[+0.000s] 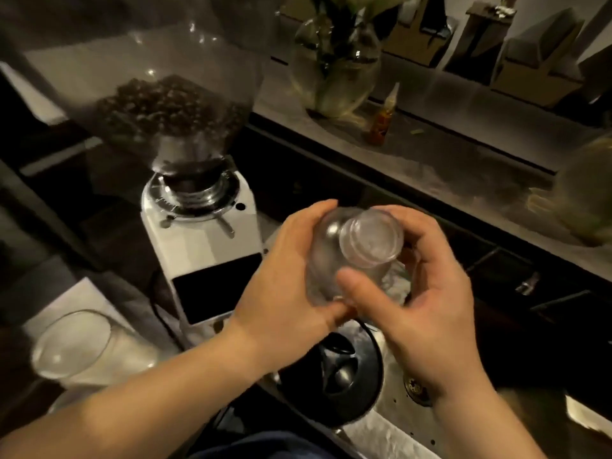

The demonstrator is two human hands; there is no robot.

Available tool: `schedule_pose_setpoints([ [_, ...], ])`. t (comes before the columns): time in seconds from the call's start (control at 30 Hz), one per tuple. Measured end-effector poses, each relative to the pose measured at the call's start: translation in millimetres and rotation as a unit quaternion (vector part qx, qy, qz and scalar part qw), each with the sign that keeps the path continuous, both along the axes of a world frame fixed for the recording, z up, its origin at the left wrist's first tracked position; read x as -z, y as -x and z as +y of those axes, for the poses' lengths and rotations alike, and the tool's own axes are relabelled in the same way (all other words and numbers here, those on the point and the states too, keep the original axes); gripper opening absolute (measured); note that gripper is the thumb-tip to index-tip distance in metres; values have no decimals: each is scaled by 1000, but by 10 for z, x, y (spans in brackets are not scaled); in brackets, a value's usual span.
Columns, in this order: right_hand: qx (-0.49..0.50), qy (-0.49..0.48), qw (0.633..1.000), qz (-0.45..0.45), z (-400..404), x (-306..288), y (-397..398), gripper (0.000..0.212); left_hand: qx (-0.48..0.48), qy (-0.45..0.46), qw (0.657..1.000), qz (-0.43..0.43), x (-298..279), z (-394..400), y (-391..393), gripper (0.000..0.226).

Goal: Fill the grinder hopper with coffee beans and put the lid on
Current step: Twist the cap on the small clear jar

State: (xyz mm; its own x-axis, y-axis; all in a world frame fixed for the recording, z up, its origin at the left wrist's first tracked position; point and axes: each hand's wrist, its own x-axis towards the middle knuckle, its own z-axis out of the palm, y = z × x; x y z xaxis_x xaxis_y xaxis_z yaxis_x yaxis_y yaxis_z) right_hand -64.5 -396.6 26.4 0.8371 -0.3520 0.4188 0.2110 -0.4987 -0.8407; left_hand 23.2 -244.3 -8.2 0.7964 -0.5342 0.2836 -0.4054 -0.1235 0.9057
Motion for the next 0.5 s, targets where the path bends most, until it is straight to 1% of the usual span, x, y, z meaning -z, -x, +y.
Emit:
schedule_pose_setpoints([
  [0.07,-69,41,997,9,326,51,65,71,-33,16,999,-16,53,413,139,105],
  [0.13,-147,39,988,31,653,141,54,76,-80,32,996,-29,148,821,254,105],
  [0.23,-209,86,974,32,1049,269,-77,78,-148,57,987,-34,346,1303,380,102],
  [0.33,-258,109,959,42,1453,365,-259,75,-224,8,973,-58,537,1767,390,91],
  [0.43,-287,137,945,70,1773,474,-438,78,-276,-60,957,-71,752,2141,306,94],
  [0.5,-305,147,936,95,1964,560,-579,81,-330,-57,935,-115,898,2304,232,87],
])
